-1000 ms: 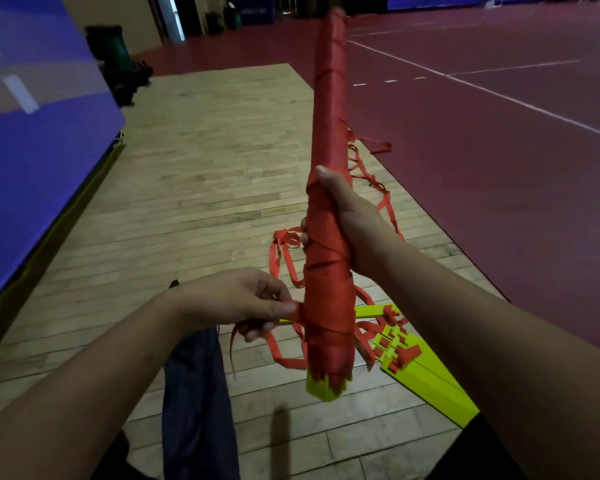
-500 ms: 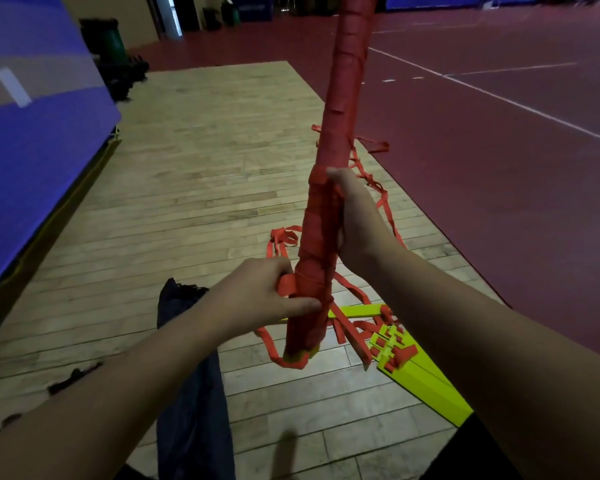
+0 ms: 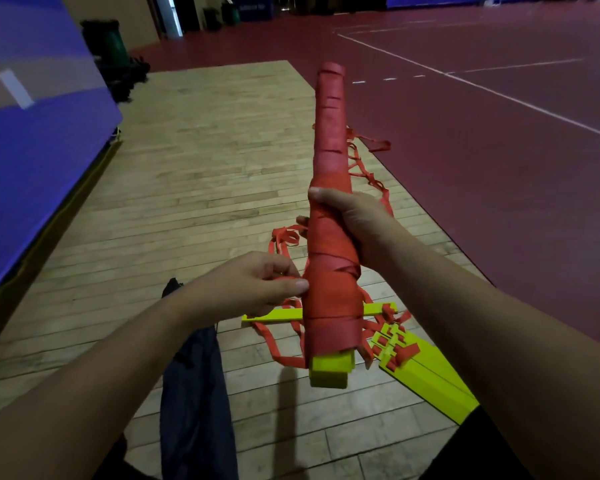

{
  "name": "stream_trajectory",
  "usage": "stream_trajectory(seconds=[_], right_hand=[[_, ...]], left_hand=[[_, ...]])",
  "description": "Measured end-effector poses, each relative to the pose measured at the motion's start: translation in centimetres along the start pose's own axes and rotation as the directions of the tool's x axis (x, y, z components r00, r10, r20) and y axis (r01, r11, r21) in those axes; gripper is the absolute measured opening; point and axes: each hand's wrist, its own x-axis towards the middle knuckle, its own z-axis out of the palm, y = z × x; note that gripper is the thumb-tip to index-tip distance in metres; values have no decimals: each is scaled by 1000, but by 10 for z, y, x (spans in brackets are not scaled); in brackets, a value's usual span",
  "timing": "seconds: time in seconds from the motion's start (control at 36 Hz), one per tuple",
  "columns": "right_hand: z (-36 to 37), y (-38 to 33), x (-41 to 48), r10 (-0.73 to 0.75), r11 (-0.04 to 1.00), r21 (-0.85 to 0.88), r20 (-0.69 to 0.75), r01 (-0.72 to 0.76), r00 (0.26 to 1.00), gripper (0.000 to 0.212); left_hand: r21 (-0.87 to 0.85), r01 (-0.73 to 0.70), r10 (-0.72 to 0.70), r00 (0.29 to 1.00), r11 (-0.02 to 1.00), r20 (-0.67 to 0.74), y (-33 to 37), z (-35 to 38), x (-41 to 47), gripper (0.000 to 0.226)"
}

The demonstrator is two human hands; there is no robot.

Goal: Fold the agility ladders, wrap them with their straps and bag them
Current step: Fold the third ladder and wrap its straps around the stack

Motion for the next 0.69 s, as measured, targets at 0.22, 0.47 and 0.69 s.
stream_trajectory(seconds=[0.22, 0.47, 0.69], right_hand=[[18, 17, 10, -303, 875, -469, -338, 120, 891, 58], [32, 17, 7, -274, 935, -312, -341, 167, 899, 33], [40, 12, 5, -73, 996, 20, -281, 82, 957, 41]], left_hand=[[337, 125, -36, 965, 933, -260, -6, 25, 14, 16], [375, 271, -175, 947, 887, -271, -9, 33, 17, 49], [53, 151, -137, 969, 987, -206, -12, -3, 4, 56]])
